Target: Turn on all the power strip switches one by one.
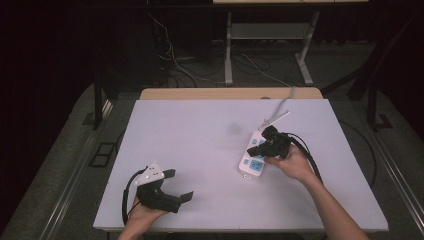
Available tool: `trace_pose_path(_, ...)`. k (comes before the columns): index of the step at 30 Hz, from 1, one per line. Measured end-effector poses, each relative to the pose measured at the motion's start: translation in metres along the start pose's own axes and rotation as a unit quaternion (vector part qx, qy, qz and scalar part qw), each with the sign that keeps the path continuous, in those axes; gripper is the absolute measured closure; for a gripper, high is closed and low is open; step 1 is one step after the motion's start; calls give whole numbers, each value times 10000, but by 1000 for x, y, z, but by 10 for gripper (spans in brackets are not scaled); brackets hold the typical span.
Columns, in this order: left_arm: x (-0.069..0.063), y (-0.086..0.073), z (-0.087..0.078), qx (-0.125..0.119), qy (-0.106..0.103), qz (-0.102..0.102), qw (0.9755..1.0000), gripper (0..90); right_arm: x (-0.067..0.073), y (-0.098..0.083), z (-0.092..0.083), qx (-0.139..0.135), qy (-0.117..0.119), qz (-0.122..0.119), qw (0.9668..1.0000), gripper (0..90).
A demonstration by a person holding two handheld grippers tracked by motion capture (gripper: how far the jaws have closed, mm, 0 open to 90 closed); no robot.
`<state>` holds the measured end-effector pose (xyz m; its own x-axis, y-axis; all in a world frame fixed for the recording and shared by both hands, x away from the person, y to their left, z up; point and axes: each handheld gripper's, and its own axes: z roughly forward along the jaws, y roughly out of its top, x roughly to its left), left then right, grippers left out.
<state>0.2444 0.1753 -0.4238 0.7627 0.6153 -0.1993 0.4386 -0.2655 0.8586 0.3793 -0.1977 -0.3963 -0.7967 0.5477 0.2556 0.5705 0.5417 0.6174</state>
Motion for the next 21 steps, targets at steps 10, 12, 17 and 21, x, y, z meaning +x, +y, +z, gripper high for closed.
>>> trace_pose_path(10,0,0,0,-15,11,-13,10000,0,-10,4,-16,-71,-94,36,9999,900)
trace_pose_path(12,0,0,0,-12,7,-10,10000,0,-11,7,-20,-85,-100,13,9999,900)
trace_pose_path(17,0,0,0,-10,8,-1,10000,0,-14,13,-22,-63,-135,-9,9999,900)
trace_pose_path(21,0,0,0,-17,10,-2,10000,0,-18,17,-20,-21,-121,-20,9999,900)
